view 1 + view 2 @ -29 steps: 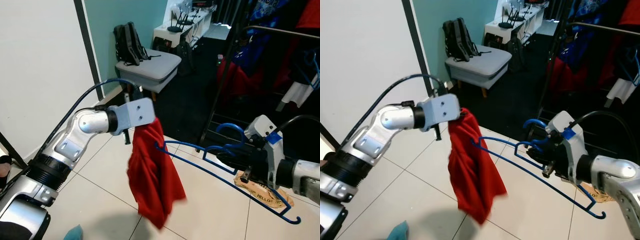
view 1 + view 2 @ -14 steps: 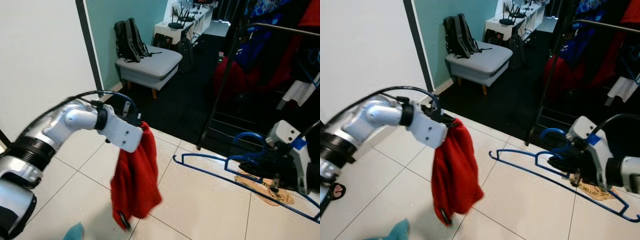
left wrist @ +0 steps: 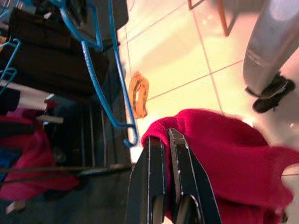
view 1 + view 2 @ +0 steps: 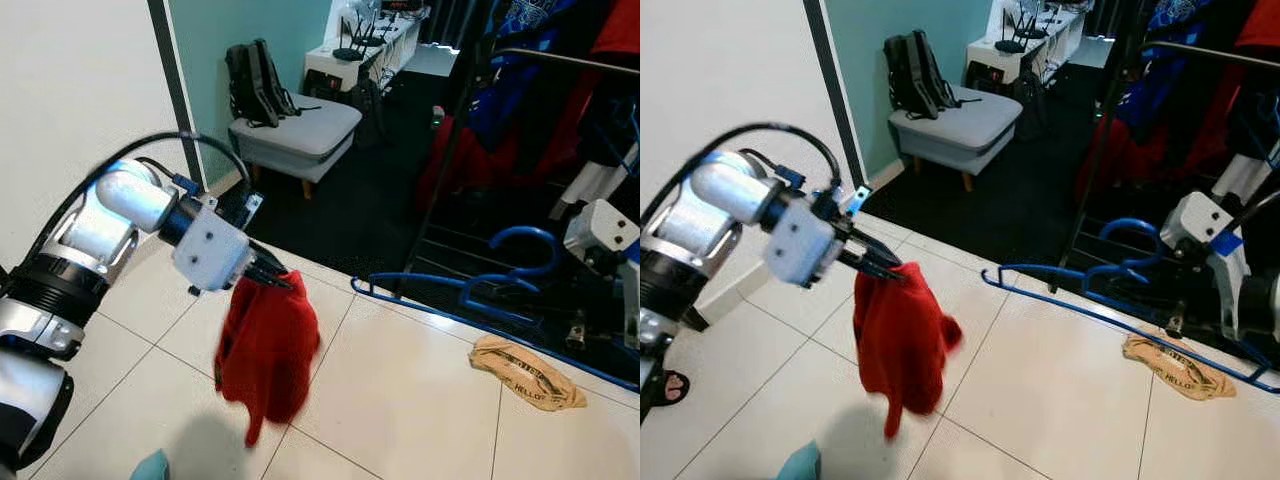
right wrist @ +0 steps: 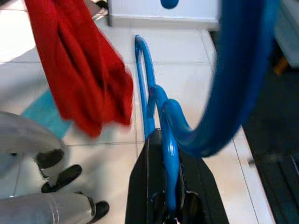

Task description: Hang hanger

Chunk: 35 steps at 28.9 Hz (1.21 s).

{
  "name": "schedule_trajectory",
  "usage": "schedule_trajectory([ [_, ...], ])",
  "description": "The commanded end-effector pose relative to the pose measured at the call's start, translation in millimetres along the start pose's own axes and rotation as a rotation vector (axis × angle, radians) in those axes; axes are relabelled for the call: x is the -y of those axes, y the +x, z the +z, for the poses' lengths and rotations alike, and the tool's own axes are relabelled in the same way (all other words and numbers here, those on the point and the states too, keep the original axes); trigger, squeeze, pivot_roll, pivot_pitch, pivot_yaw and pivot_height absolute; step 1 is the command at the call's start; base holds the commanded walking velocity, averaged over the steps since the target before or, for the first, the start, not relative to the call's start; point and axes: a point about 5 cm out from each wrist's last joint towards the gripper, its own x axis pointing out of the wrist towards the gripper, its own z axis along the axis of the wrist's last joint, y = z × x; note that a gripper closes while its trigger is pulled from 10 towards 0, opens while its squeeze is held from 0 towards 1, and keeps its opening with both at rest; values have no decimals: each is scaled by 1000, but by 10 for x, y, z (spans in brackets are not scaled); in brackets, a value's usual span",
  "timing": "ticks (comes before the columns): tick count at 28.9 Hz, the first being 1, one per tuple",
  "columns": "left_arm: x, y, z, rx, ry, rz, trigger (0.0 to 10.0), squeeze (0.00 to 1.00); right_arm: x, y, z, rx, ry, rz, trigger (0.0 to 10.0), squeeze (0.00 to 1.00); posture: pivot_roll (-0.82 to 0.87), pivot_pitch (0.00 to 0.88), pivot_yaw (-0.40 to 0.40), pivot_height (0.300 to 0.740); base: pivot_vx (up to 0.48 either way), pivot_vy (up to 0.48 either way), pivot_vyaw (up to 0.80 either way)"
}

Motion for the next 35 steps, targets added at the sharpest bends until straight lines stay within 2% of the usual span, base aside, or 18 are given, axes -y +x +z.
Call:
schedule_trajectory([
  [1, -46, -22, 56, -30, 81, -102, 10000, 0, -2, -41, 151, 36, -56, 134, 10000, 0, -39, 50, 10, 740, 0, 0, 0],
  [5, -43, 8, 33, -69, 146, -150, 10000, 0, 24, -91, 241, 41, -87, 193, 10000, 0, -39, 54, 8, 740, 0, 0, 0],
  [6, -25, 28, 8, -102, 200, -193, 10000, 0, 40, -120, 289, 43, -103, 223, 10000, 0, -39, 57, 9, 740, 0, 0, 0],
  [7, -25, 28, 8, -102, 200, -193, 10000, 0, 40, -120, 289, 43, -103, 223, 10000, 0, -39, 57, 9, 740, 0, 0, 0],
  [8, -7, 44, -8, -127, 260, -238, 10000, 0, 64, -146, 339, 49, -118, 253, 10000, 0, -39, 57, 9, 740, 0, 0, 0],
  [9, -7, 44, -8, -127, 260, -238, 10000, 0, 64, -146, 339, 49, -118, 253, 10000, 0, -39, 57, 9, 740, 0, 0, 0],
  [10, 12, 63, -17, -148, 324, -279, 10000, 0, 79, -166, 385, 54, -130, 284, 10000, 0, -33, 62, 9, 740, 0, 0, 0],
  [11, 12, 63, -17, -148, 324, -279, 10000, 0, 79, -166, 385, 54, -130, 284, 10000, 0, -33, 62, 9, 740, 0, 0, 0],
  [12, 31, 78, -18, -169, 396, -323, 10000, 0, 88, -179, 414, 50, -141, 311, 10000, 0, -32, 61, 8, 740, 0, 0, 0],
  [14, 48, 93, 11, -178, 476, -366, 10000, 0, 101, -190, 435, 38, -151, 340, 10000, 0, -28, 64, 7, 740, 0, 0, 0],
  [15, 48, 93, 11, -178, 476, -366, 10000, 0, 101, -190, 435, 38, -151, 340, 10000, 0, -28, 64, 7, 740, 0, 0, 0],
  [16, 32, 102, 40, -169, 533, -373, 10000, 0, 117, -196, 436, 31, -153, 350, 10000, 0, -23, 66, 3, 740, 0, 0, 0],
  [17, 32, 102, 40, -169, 533, -373, 10000, 0, 117, -196, 436, 31, -153, 350, 10000, 0, -23, 66, 3, 740, 0, 0, 0],
  [19, -17, 130, 107, -141, 671, -364, 10000, 0, 141, -192, 435, 27, -150, 363, 10000, 0, -19, 66, 2, 740, 0, 0, 0],
  [20, -75, 162, 166, -114, 746, -326, 10000, 0, 145, -161, 424, 28, -149, 370, 10000, 0, -14, 65, -1, 740, 0, 0, 0],
  [23, -165, 209, 260, -72, 879, -262, 10000, 0, 148, -75, 401, 40, -150, 382, 10000, 0, -12, 65, -1, 740, 0, 0, 0],
  [31, -189, 204, 288, -59, 948, -255, 10000, 0, 178, -1, 444, 84, -173, 359, 10000, 0, -1, 63, 5, 740, 0, 0, 0],
  [35, -201, 197, 277, -66, 947, -250, 10000, 0, 188, -9, 486, 90, -189, 348, 10000, 0, -6, 63, 6, 740, 0, 0, 0],
])
